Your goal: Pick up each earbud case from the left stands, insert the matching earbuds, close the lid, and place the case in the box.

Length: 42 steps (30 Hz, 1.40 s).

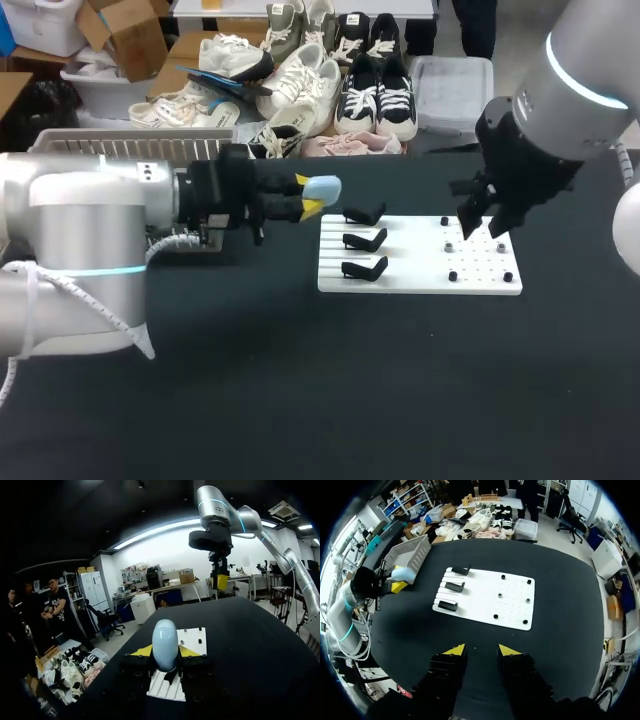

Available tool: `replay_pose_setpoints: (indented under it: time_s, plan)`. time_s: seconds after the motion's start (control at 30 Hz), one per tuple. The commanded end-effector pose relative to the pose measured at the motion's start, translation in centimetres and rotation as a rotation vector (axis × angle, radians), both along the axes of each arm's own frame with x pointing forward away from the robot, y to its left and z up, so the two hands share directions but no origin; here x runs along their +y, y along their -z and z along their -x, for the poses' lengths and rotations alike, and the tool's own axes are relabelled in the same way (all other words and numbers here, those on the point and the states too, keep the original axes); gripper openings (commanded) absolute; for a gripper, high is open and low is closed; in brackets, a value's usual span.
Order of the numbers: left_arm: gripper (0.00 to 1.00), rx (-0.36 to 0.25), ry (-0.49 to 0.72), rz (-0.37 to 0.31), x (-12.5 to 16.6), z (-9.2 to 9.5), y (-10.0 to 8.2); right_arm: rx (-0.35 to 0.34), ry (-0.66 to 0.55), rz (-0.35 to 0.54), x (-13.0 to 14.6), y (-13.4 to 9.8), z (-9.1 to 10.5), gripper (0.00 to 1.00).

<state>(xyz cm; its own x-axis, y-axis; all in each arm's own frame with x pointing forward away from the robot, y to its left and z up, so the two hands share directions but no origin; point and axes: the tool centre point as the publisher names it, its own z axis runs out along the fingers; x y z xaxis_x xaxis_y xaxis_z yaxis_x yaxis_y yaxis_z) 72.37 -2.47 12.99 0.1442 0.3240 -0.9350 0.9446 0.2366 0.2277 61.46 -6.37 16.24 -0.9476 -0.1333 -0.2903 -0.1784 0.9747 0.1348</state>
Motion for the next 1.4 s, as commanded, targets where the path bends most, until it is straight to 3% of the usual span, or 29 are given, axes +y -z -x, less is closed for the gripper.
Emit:
replay_pose_setpoints:
  time_s: [0.03,0.33,0.73,0.93,1.23,1.27,1.3,1.33,1.4]
  plan:
    - [0.0,-0.028,-0.069,-0.005,4.3,-0.2,-1.3,-0.013,0.023,0.012,0.5,0.0,0.4,0.36]
    - [0.0,-0.032,-0.147,-0.049,11.1,-3.5,-0.9,0.025,0.045,0.048,1.8,0.1,0.0,0.36]
    - [0.0,0.024,-0.231,-0.066,17.9,-8.4,3.0,0.061,0.076,0.103,3.5,-0.7,-0.2,0.35]
    - [0.0,0.066,-0.25,-0.08,20.2,-10.0,4.4,0.088,0.095,0.123,4.0,-0.5,0.0,0.35]
    - [0.0,0.12,-0.245,-0.08,21.4,-11.2,6.2,0.109,0.108,0.127,4.8,0.1,0.4,0.35]
    - [0.13,0.124,-0.243,-0.081,21.3,-11.2,6.2,0.11,0.109,0.127,4.8,0.1,0.4,0.35]
    - [0.46,0.132,-0.239,-0.08,21.3,-11.3,6.2,0.111,0.109,0.126,4.9,0.2,0.4,0.35]
    - [0.96,0.138,-0.238,-0.08,21.3,-11.3,6.3,0.112,0.11,0.125,4.9,0.2,0.5,0.35]
    - [1.0,0.146,-0.237,-0.078,21.3,-11.4,6.3,0.112,0.11,0.124,5.0,0.3,0.4,0.35]
